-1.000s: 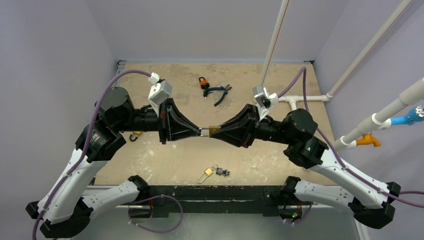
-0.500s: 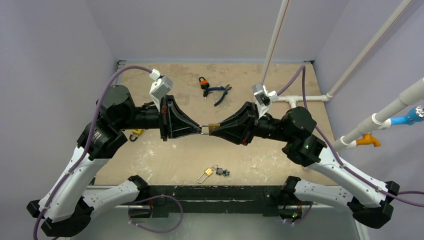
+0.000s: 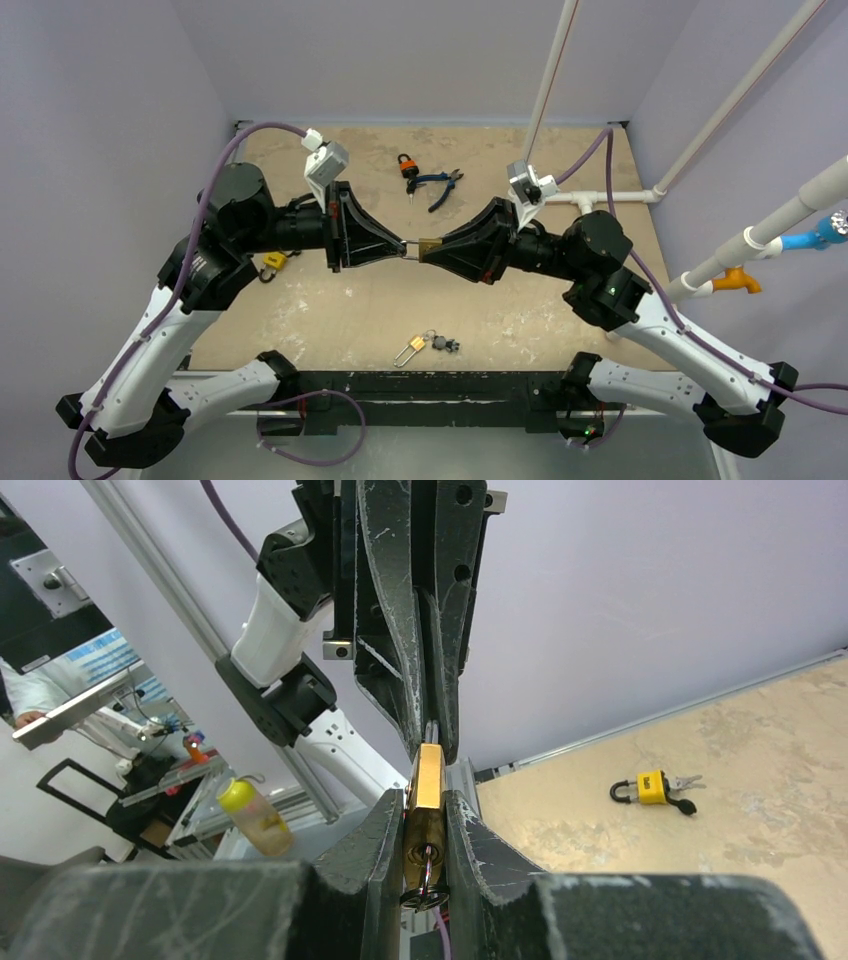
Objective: Lock with the key
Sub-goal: Lock the lock.
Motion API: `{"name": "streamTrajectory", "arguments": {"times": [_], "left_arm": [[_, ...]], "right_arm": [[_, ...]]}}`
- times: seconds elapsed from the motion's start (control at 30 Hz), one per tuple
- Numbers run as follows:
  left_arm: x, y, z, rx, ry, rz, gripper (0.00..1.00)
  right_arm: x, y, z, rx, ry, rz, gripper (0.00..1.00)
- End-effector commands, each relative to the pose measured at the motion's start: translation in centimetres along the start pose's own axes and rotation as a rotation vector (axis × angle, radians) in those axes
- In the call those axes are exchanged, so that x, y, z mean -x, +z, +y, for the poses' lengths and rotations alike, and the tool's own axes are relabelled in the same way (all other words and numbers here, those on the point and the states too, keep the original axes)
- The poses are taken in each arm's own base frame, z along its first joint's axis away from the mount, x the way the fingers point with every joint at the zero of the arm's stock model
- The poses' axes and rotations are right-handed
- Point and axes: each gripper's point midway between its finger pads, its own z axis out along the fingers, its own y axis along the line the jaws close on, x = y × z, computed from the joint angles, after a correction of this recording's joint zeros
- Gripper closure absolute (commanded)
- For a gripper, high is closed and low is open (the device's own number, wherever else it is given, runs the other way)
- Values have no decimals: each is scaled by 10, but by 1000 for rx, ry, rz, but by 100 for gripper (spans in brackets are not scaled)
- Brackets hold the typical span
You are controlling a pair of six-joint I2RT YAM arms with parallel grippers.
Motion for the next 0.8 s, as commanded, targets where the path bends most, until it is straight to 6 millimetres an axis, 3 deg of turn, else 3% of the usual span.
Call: {"name": "streamTrajectory", "arguments": {"times": [0.0, 0.23, 0.5, 0.63, 0.77], "left_arm": [[1, 30, 14, 2, -51, 20, 100], [-9, 32, 15, 30, -54, 54, 100], [-37, 22, 40, 197, -50, 134, 100], [-42, 20, 39, 236, -27, 155, 100], [-47, 14, 52, 353, 2, 173, 100]], "right_arm": [[-10, 22, 2, 61, 18, 10, 100], [-7, 26, 1, 58, 34, -2, 100], [7, 28, 18, 130, 62, -44, 100], [15, 31, 11, 83, 63, -67, 100], [25, 34, 1, 22, 67, -107, 100]]}}
